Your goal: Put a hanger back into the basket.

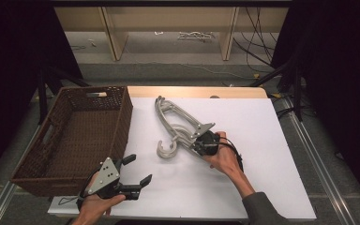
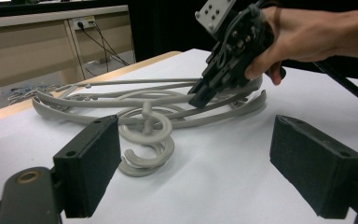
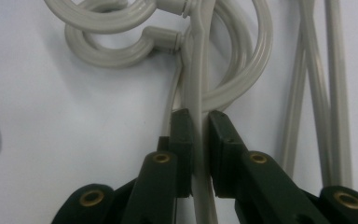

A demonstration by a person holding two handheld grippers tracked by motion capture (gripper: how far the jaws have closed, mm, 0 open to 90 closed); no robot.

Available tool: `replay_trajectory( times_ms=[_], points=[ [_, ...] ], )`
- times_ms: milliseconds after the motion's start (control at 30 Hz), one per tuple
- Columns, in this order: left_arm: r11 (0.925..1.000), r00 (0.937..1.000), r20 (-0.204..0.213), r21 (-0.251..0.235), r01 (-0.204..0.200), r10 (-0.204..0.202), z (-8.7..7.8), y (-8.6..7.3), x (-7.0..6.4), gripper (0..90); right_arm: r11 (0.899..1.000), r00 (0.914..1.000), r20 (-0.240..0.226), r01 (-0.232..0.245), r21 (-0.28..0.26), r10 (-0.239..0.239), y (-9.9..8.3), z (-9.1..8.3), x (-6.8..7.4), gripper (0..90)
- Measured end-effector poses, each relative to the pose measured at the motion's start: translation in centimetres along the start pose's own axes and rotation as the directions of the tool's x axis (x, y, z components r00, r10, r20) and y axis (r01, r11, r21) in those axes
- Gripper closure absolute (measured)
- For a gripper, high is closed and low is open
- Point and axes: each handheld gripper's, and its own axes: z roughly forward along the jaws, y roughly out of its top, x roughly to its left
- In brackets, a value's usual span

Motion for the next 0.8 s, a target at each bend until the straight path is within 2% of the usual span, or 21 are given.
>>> replay_trajectory(
  times_ms=[100,233,367,467,600,633,733,800],
  points=[
    [1.0,1.0,-0.002,-0.002,-0.001,0.001,0.0,0.0,0.0,16.0,1.0,0.9999,0.001,-0.012,-0.008,0.012,0.2,-0.6,-0.1,81.9],
    [1.0,1.0,-0.006,-0.001,0.003,-0.003,0.0,0.0,0.0,16.0,1.0,0.9997,0.021,0.009,-0.019,-0.009,0.5,-1.2,0.0,82.1],
    [0.9999,0.9998,-0.012,0.001,-0.016,0.016,-0.1,0.1,0.0,16.2,0.999,0.999,0.025,0.038,-0.034,-0.037,0.7,-2.1,-0.1,82.4],
    [0.9999,0.9998,-0.015,-0.007,-0.014,0.014,-0.1,0.2,0.0,16.3,0.997,0.9973,0.046,0.06,-0.056,-0.057,0.8,-3.0,-0.1,82.5],
    [0.9998,0.9994,-0.031,-0.017,-0.012,0.012,-0.3,0.7,0.2,16.5,0.994,0.9964,0.041,0.077,-0.079,-0.074,0.5,-4.1,-0.1,82.5],
    [0.9992,0.9985,-0.047,-0.027,-0.031,0.029,-0.5,1.0,0.4,16.7,0.993,0.9958,0.045,0.083,-0.084,-0.079,0.5,-4.4,0.0,82.5],
    [0.9994,0.9991,-0.041,-0.034,-0.012,0.011,-0.6,1.5,0.7,16.7,0.991,0.9944,0.026,0.104,-0.08,-0.103,0.4,-5.4,0.4,82.6],
    [0.9996,0.9987,-0.048,-0.019,-0.021,0.02,-0.7,1.6,0.8,16.7,0.989,0.9938,0.031,0.109,-0.097,-0.107,0.3,-5.6,0.6,82.5]
  ],
)
